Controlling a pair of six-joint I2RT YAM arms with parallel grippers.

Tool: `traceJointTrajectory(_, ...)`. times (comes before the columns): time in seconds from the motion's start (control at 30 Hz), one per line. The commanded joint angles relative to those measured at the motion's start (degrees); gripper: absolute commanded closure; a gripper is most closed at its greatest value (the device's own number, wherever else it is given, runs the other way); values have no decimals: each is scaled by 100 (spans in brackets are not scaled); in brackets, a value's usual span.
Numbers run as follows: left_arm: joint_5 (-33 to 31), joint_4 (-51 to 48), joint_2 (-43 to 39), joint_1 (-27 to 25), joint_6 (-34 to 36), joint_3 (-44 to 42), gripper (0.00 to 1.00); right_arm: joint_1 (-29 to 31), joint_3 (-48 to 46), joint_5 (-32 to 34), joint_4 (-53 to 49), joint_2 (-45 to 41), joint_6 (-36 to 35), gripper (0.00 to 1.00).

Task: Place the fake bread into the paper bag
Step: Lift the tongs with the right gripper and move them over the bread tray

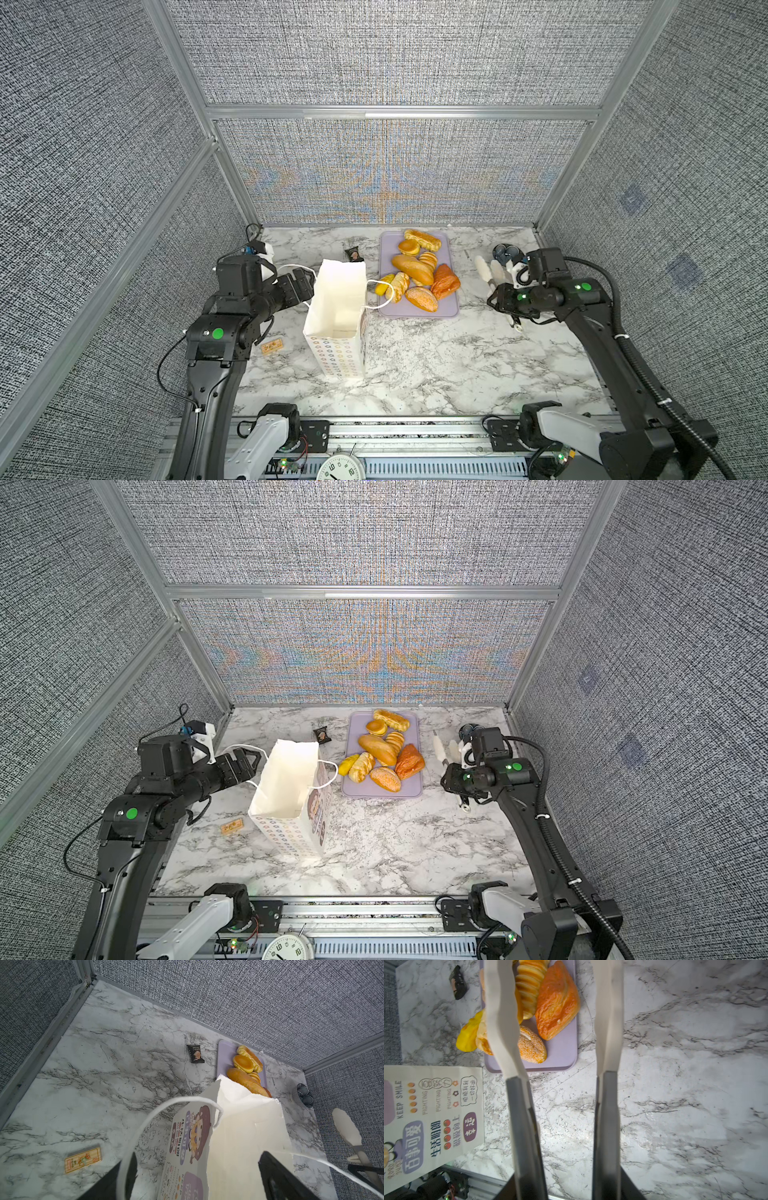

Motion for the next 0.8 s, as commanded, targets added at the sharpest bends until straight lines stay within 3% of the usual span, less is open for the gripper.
traceJointTrajectory(0.0, -124, -256, 80, -2, 251, 150, 8, 145, 144, -447, -11, 105, -166, 53)
traceJointTrajectory(0.1, -204, -355, 108, 0, 329, 235, 8, 327, 327, -377, -95, 254, -217, 53)
traceJointTrajectory(0.43, -396, -543, -50, 3, 342, 122, 8, 1283, 1096, 768, -510, 1025, -355, 49)
traceJointTrajectory(0.77, 37, -311, -318, 3, 177, -189, 8, 1607, 1354, 635, -390, 1746, -497, 45)
